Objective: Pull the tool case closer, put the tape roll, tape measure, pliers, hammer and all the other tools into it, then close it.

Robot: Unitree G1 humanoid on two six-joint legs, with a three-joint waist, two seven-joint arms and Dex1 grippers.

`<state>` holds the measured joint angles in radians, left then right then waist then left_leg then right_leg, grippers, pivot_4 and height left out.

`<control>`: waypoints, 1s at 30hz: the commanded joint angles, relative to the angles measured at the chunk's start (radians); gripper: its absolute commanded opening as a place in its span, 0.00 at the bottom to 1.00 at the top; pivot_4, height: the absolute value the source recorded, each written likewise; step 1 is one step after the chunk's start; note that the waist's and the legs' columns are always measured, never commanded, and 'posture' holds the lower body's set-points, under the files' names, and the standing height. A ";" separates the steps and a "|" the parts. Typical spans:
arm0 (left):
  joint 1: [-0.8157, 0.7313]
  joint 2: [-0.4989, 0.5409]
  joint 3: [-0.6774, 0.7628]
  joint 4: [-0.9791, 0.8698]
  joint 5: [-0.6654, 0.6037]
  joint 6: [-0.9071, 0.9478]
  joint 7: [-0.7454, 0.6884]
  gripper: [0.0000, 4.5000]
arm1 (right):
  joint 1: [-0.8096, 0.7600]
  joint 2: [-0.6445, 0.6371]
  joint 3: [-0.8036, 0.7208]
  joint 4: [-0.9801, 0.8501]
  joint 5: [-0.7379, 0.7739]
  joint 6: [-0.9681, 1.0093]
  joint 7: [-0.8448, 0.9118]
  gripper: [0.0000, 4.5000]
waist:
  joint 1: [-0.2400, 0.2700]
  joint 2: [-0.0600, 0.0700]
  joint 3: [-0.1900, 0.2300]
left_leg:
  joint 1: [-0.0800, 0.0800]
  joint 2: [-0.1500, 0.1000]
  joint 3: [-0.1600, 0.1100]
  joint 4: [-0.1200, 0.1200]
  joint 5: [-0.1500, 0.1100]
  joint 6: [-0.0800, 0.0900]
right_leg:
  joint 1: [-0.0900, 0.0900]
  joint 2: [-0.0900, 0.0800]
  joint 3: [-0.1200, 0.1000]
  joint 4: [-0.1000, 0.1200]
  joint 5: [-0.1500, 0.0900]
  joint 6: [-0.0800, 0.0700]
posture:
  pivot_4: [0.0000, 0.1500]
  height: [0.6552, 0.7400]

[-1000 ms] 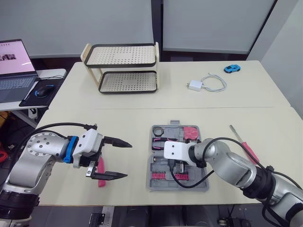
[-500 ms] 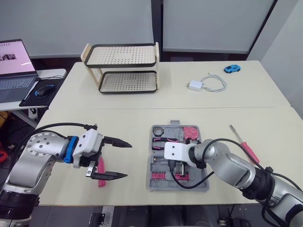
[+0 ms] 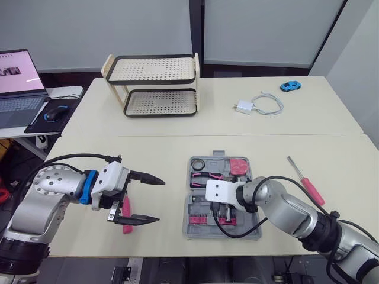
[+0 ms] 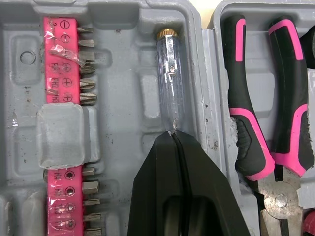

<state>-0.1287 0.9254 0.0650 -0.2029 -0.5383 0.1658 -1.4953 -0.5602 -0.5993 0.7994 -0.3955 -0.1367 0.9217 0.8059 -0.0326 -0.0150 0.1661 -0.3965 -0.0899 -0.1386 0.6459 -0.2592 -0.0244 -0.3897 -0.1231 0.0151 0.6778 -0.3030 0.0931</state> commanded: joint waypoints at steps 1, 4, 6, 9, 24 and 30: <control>-0.007 0.010 0.017 -0.012 -0.001 -0.009 -0.002 1.00 | -0.005 0.006 -0.061 -0.047 0.017 -0.003 0.011 0.00 | 0.000 0.000 0.000 | 0.000 0.000 0.000 0.000 0.000 0.000 | 0.000 0.000 0.000 0.000 0.000 0.000 | 1.00 1.00; -0.007 0.015 0.029 -0.009 -0.010 0.000 0.000 1.00 | -0.010 -0.005 -0.114 -0.091 0.059 0.026 0.044 0.00 | 0.000 0.000 0.000 | 0.000 0.000 0.000 0.000 0.000 0.000 | 0.000 0.000 0.000 0.000 0.000 0.000 | 1.00 1.00; -0.006 0.022 0.040 -0.009 -0.018 0.019 0.006 1.00 | -0.013 -0.004 -0.167 -0.118 0.105 0.036 0.068 0.00 | 0.000 0.000 0.000 | 0.000 0.000 0.000 0.000 0.000 0.000 | 0.000 0.000 0.000 0.000 0.000 0.000 | 1.00 1.00; -0.004 0.045 0.067 0.005 -0.024 0.054 0.017 1.00 | 0.014 -0.034 -0.297 -0.163 0.190 -0.008 0.112 0.00 | 0.000 0.000 0.000 | 0.000 0.000 0.000 0.000 0.000 0.000 | 0.000 0.000 0.000 0.000 0.000 0.000 | 1.00 1.00; 0.141 0.136 0.434 0.277 0.018 0.142 0.161 1.00 | 0.517 -0.418 -1.237 0.176 0.460 -0.497 0.433 0.91 | 0.000 -0.001 0.000 | 0.002 0.003 0.005 -0.001 0.000 0.001 | 0.002 0.000 -0.001 -0.001 0.000 0.000 | 1.00 1.00; 0.190 0.139 0.514 0.601 0.108 -0.007 0.204 1.00 | 0.609 -0.425 -1.371 0.496 0.401 -0.729 0.383 1.00 | 0.000 -0.001 0.000 | 0.004 0.006 0.008 -0.001 0.000 0.001 | 0.003 0.001 -0.001 0.000 0.000 0.000 | 1.00 1.00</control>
<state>0.0617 1.0457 0.5330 0.3331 -0.4530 0.2149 -1.3022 0.0519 -1.0131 -0.5161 0.0407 0.2736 0.2601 1.2084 -0.0329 -0.0161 0.1664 -0.3920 -0.0842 -0.1298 0.6448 -0.2597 -0.0237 -0.3868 -0.1219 0.0146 0.6781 -0.3031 0.0930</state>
